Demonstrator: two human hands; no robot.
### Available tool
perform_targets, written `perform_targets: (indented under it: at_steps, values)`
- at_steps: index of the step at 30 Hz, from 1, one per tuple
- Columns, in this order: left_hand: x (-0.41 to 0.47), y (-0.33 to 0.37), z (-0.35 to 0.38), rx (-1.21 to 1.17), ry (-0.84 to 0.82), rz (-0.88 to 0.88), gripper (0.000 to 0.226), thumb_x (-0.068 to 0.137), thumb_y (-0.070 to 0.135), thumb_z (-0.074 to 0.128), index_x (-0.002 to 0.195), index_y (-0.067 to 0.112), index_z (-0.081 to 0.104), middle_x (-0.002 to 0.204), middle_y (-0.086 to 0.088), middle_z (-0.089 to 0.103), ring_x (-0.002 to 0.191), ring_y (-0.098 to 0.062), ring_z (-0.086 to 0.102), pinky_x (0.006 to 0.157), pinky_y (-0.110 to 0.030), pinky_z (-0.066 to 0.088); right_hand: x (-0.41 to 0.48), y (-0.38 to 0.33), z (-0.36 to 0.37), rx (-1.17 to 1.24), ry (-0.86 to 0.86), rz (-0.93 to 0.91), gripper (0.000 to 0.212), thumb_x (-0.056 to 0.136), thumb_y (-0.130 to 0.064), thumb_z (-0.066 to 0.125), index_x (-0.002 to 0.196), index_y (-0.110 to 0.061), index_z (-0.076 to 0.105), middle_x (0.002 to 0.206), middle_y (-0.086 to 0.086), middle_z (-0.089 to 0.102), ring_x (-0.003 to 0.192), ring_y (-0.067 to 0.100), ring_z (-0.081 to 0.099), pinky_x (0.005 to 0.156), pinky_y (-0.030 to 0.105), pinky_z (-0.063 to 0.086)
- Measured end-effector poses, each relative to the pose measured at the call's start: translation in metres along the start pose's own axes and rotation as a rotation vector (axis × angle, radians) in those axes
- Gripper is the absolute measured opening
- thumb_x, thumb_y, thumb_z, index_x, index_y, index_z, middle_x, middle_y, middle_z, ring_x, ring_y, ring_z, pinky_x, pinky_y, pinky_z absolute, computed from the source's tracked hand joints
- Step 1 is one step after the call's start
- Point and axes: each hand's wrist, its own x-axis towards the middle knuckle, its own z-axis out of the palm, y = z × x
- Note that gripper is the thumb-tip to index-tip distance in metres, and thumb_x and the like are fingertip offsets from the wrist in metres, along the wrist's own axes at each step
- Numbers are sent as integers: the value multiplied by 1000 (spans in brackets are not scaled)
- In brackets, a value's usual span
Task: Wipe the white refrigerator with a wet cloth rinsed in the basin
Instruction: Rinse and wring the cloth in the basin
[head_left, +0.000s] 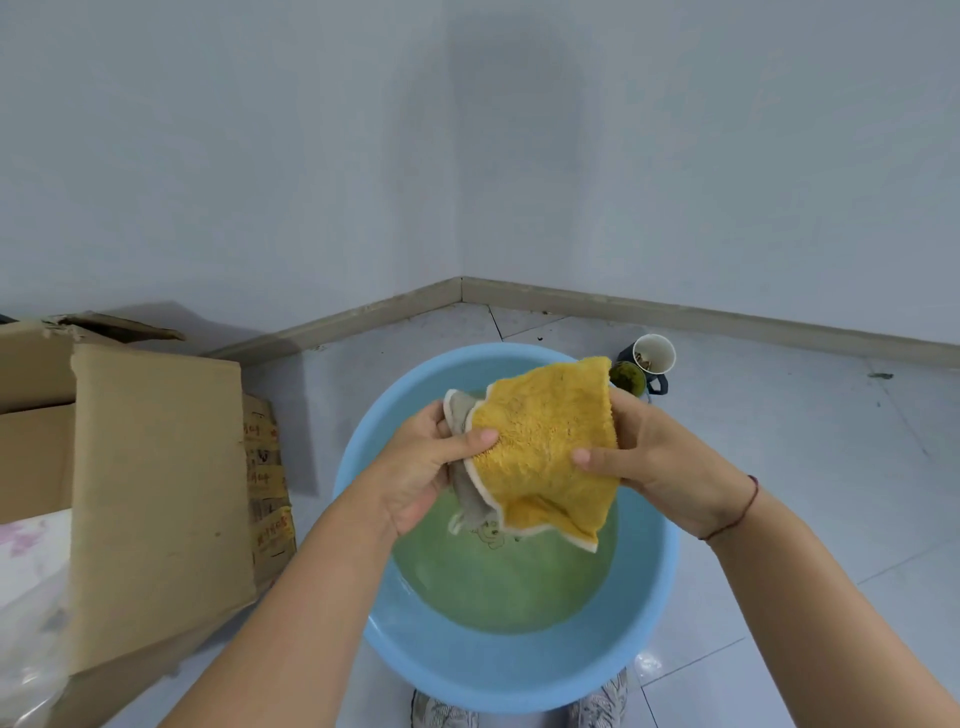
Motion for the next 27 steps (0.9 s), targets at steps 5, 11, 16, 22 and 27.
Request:
perform_targets:
  at_steps: [5, 11, 16, 22, 27]
  values:
    - [-6, 5, -5, 176, -9, 175, 32, 64, -12, 68, 89, 8, 73, 82, -9, 73, 79, -23, 68, 74, -33, 56, 1, 0, 6, -191, 1, -223, 48, 69, 16, 53, 68, -26, 77, 82, -6, 71, 83, 16, 65, 75, 31, 53]
    - [-2, 3, 3, 969, 166, 752, 26, 78, -1, 51, 62, 16, 63, 82, 2, 69, 77, -24, 58, 61, -30, 50, 19, 11, 14, -1152, 315, -636, 32, 71, -10, 38, 52, -7, 64, 92, 2, 69, 73, 20, 50, 61, 19, 39]
    - [-11, 8, -12, 1651, 328, 1398, 26, 79, -6, 64, 59, 10, 57, 79, -9, 66, 66, -26, 54, 59, -29, 44, 11, 17, 21, -1374, 565, -822, 30, 81, -2, 44, 56, -8, 60, 96, 10, 72, 69, 18, 46, 56, 19, 28]
    - [-18, 3, -28, 1733, 220, 1437, 26, 78, -7, 68, 61, 10, 60, 91, -12, 71, 63, -27, 61, 56, -33, 47, 15, 33, 6, -1403, 394, -909, 48, 98, -2, 31, 70, -5, 69, 94, 13, 69, 68, 26, 58, 55, 32, 49]
    - [-23, 8, -16, 1585, 245, 1353, 23, 84, -3, 64, 63, 7, 65, 103, -14, 72, 61, -28, 62, 51, -31, 47, 14, 15, 13, -809, 510, -608, 36, 72, 12, 47, 60, -16, 66, 92, -2, 70, 86, 9, 65, 75, 23, 51]
